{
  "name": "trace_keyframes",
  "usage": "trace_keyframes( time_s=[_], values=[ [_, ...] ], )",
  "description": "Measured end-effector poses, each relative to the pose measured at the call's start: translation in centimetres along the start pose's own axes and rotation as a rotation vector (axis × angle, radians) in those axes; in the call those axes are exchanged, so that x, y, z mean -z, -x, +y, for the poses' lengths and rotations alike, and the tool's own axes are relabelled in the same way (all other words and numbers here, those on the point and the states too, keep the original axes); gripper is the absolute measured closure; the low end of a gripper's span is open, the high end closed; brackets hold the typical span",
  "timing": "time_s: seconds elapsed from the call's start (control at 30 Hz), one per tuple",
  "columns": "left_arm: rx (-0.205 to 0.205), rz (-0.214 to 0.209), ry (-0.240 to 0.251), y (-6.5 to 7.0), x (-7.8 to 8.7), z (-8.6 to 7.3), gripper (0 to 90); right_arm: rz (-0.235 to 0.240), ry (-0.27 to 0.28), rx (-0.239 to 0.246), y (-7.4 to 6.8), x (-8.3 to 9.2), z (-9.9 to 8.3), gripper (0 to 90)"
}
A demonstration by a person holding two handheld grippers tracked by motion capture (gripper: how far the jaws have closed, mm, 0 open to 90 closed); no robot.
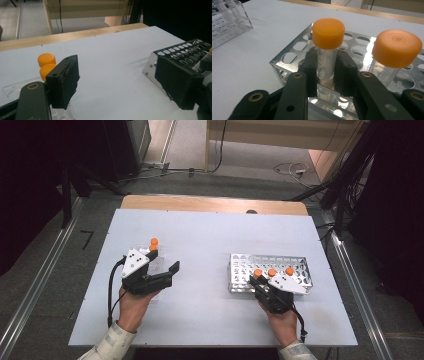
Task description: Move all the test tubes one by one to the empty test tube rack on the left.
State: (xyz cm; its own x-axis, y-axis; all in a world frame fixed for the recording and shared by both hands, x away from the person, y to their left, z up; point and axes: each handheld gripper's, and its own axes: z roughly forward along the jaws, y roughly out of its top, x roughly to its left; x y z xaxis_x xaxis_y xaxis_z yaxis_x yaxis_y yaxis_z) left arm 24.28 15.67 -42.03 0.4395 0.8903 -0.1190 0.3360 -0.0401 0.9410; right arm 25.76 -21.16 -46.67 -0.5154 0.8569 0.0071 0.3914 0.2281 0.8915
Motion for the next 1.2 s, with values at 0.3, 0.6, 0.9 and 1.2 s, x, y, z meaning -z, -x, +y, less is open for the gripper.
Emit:
trace_keyframes(
  time_s=[0.3, 0.6, 0.9, 1.2],
  values=[
    [-0.001, -0.004, 0.001, 0.1, 0.0, 0.0, 19.3, -0.013, 0.072, 0.02, -0.3, 1.5, 1.5, 71.7],
    [0.002, -0.004, 0.008, 0.1, 0.1, 0.0, 19.3, -0.009, 0.138, 0.047, -1.2, 3.4, 3.3, 72.0],
    [-0.006, -0.013, 0.007, 0.4, 0.1, 0.0, 19.4, 0.072, 0.156, 0.063, -3.1, 3.8, 3.9, 72.3],
    [-0.008, -0.028, 0.015, 0.8, 0.3, 0.1, 19.5, 0.155, 0.132, 0.094, -5.7, 2.4, 4.0, 72.3]
  ],
)
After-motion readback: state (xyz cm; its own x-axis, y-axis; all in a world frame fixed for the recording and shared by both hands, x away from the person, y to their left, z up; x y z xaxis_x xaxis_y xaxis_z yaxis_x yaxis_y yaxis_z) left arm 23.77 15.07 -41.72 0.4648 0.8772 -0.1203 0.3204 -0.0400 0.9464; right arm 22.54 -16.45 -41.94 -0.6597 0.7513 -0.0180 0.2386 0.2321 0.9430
